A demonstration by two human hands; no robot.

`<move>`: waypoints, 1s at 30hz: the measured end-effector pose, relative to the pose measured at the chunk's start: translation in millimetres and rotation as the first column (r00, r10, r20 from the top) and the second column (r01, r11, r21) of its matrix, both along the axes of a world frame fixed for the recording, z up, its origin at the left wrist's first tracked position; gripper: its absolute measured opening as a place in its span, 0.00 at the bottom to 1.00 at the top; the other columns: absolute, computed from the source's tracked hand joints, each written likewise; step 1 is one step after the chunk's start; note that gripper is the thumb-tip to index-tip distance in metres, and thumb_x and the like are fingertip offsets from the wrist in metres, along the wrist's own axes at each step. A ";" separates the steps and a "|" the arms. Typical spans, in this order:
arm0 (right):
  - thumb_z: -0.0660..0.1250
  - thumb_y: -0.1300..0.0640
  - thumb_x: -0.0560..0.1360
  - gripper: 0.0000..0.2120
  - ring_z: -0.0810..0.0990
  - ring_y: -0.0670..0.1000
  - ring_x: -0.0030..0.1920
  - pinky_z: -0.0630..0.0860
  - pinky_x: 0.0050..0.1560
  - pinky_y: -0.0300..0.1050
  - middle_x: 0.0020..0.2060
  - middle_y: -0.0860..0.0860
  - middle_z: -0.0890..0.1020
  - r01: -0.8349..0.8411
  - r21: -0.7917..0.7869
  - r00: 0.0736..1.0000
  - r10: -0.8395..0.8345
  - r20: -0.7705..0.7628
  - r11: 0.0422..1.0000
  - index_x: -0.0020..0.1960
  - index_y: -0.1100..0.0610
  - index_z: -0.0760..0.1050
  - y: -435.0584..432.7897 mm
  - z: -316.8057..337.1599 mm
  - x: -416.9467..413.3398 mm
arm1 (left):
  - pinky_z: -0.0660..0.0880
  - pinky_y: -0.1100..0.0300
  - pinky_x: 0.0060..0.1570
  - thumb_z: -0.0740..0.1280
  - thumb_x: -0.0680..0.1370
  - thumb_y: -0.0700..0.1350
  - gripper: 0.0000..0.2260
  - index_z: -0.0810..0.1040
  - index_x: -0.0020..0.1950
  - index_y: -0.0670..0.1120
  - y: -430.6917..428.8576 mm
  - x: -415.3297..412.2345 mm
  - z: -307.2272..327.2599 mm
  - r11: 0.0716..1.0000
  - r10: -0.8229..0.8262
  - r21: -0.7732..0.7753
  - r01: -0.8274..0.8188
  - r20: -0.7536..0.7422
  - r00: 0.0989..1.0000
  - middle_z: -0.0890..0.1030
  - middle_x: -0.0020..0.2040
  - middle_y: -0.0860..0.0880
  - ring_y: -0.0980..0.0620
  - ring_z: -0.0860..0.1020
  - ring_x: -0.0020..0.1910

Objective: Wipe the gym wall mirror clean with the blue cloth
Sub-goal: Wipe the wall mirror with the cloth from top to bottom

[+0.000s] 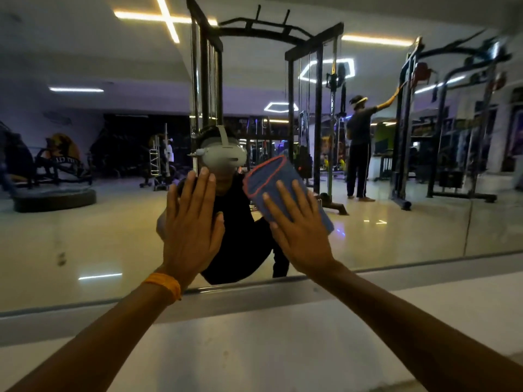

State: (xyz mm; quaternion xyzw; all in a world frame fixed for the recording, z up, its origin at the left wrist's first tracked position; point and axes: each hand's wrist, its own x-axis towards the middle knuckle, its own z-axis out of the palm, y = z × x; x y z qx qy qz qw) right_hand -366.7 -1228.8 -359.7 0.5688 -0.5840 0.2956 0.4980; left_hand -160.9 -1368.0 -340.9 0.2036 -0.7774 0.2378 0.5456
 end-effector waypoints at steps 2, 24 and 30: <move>0.50 0.47 0.87 0.25 0.51 0.60 0.83 0.48 0.82 0.61 0.82 0.56 0.57 0.024 0.100 0.975 -0.001 -0.223 0.995 0.83 0.50 0.54 11.1 14.0 -15.0 | 0.48 0.37 0.81 0.55 0.84 0.52 0.31 0.54 0.84 0.39 -2.5 -0.7 14.5 1.000 0.009 0.004 -0.009 -0.020 1.000 0.52 0.85 0.42 0.43 0.48 0.85; 0.47 0.43 0.87 0.27 0.47 0.58 0.83 0.39 0.82 0.55 0.83 0.54 0.53 0.107 -0.320 0.974 -0.033 0.226 0.941 0.84 0.49 0.52 29.1 148.4 -77.5 | 0.42 0.40 0.82 0.51 0.84 0.54 0.31 0.51 0.85 0.41 7.1 -33.6 83.5 1.000 -0.026 0.004 0.027 -0.067 0.997 0.49 0.86 0.43 0.44 0.45 0.85; 0.51 0.43 0.86 0.27 0.53 0.59 0.82 0.49 0.81 0.59 0.82 0.55 0.60 0.028 0.077 0.854 0.016 -0.520 0.997 0.82 0.50 0.57 29.3 132.1 -90.7 | 0.45 0.34 0.80 0.51 0.84 0.54 0.32 0.48 0.85 0.44 12.7 -36.7 85.4 1.000 -0.019 0.000 0.019 -0.017 1.000 0.45 0.86 0.46 0.44 0.44 0.85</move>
